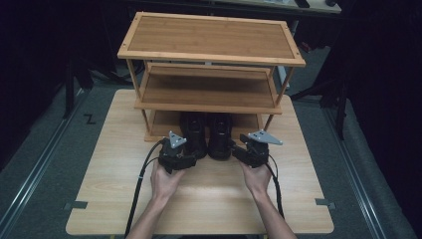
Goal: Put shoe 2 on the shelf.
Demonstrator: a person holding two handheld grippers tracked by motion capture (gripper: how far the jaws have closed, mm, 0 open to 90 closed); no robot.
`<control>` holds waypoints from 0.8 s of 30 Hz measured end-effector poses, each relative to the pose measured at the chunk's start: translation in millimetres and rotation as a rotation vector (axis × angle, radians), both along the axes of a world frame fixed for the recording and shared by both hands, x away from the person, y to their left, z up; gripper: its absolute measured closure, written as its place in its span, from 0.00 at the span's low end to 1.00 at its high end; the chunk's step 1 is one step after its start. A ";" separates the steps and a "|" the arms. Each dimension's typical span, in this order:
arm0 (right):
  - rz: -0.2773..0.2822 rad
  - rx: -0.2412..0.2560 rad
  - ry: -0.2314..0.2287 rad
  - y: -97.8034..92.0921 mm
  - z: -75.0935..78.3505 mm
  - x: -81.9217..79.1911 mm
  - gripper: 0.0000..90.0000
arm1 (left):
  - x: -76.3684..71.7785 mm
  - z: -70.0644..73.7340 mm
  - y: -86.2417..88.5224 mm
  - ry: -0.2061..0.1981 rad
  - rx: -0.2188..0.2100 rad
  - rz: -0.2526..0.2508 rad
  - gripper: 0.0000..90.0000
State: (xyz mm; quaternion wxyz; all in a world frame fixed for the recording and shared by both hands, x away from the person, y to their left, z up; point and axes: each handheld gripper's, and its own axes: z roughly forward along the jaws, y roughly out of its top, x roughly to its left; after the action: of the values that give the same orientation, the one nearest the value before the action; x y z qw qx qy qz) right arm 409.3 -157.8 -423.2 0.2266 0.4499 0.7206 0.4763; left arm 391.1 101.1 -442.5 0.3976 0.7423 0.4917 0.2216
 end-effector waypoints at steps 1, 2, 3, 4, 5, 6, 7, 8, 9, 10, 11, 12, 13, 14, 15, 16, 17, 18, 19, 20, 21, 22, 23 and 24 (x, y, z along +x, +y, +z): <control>0.010 -0.005 0.000 3.7 -2.2 -2.6 0.54 | 3.1 0.8 -3.8 0.002 -0.003 0.006 0.36; 0.034 -0.021 0.011 13.8 -6.4 -4.7 0.54 | 6.6 1.7 -8.0 0.000 -0.001 0.013 0.39; 0.040 -0.025 0.014 17.3 -7.4 -4.2 0.54 | 8.8 2.1 -10.2 -0.006 -0.002 0.018 0.40; 0.043 -0.033 0.016 21.9 -8.7 -3.0 0.55 | 12.4 2.7 -13.4 -0.002 0.004 0.020 0.41; 0.043 -0.045 0.016 27.6 -10.4 -0.5 0.56 | 15.6 3.1 -16.3 -0.001 0.010 0.024 0.42; 0.043 -0.045 0.016 27.6 -10.4 -0.5 0.56 | 15.6 3.1 -16.3 -0.001 0.010 0.024 0.43; 0.036 -0.067 0.029 35.7 -14.5 5.2 0.58 | 21.0 3.9 -21.0 0.000 0.021 0.026 0.44; 0.033 -0.074 0.038 38.2 -16.2 7.6 0.60 | 23.5 4.6 -23.3 -0.003 0.032 0.031 0.45; 0.024 -0.084 0.045 41.1 -18.6 10.7 0.63 | 26.5 5.7 -25.3 -0.012 0.045 0.044 0.47; 0.010 -0.088 0.053 43.1 -20.7 14.0 0.66 | 26.5 5.7 -25.3 -0.012 0.045 0.044 0.51; 0.008 -0.082 0.056 43.6 -21.3 16.0 0.70 | 31.1 8.0 -25.3 -0.021 0.038 0.050 0.56; 0.007 -0.080 0.054 44.4 -20.9 17.4 0.73 | 33.0 9.6 -24.3 -0.019 0.031 0.043 0.61; 0.006 -0.082 0.056 45.9 -19.9 18.0 0.76 | 34.2 10.6 -24.7 -0.021 0.022 0.040 0.66; 0.005 -0.088 0.058 47.2 -19.1 18.4 0.78 | 34.2 10.6 -24.7 -0.021 0.022 0.040 0.71; 0.006 -0.096 0.064 48.5 -18.0 19.7 0.80 | 35.6 13.7 -26.7 -0.023 0.051 0.033 0.76; 0.007 -0.094 0.066 48.7 -17.5 20.6 0.81 | 35.9 14.6 -27.4 -0.027 0.056 0.034 0.78; 0.005 -0.089 0.067 48.4 -17.1 21.3 0.82 | 36.4 15.6 -26.4 -0.032 0.056 0.034 0.80; 0.005 -0.089 0.067 48.4 -17.1 21.3 0.82 | 36.4 15.6 -26.4 -0.032 0.056 0.034 0.81; 0.005 -0.084 0.069 47.5 -15.9 22.6 0.83 | 38.0 17.0 -24.0 -0.032 0.045 0.032 0.81; 0.005 -0.083 0.071 47.4 -15.2 23.1 0.83 | 38.8 18.1 -22.8 -0.036 0.040 0.037 0.82; 0.004 -0.083 0.070 47.1 -14.1 23.8 0.83 | 39.8 19.7 -21.4 -0.041 0.034 0.039 0.82; 0.004 -0.083 0.070 47.1 -14.1 23.8 0.83 | 39.8 19.7 -21.4 -0.041 0.034 0.039 0.82; -0.001 -0.083 0.067 46.6 -10.5 25.7 0.83 | 41.3 21.3 -20.8 -0.054 0.035 0.039 0.82; -0.001 -0.085 0.067 46.6 -9.6 26.7 0.83 | 42.3 21.5 -20.5 -0.061 0.037 0.037 0.82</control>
State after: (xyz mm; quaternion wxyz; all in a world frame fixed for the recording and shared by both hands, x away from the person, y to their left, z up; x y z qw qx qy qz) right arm 436.0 -111.2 -432.7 0.2215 0.4557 0.7473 0.4299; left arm 433.4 80.6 -421.0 0.3947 0.7330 0.4890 0.2606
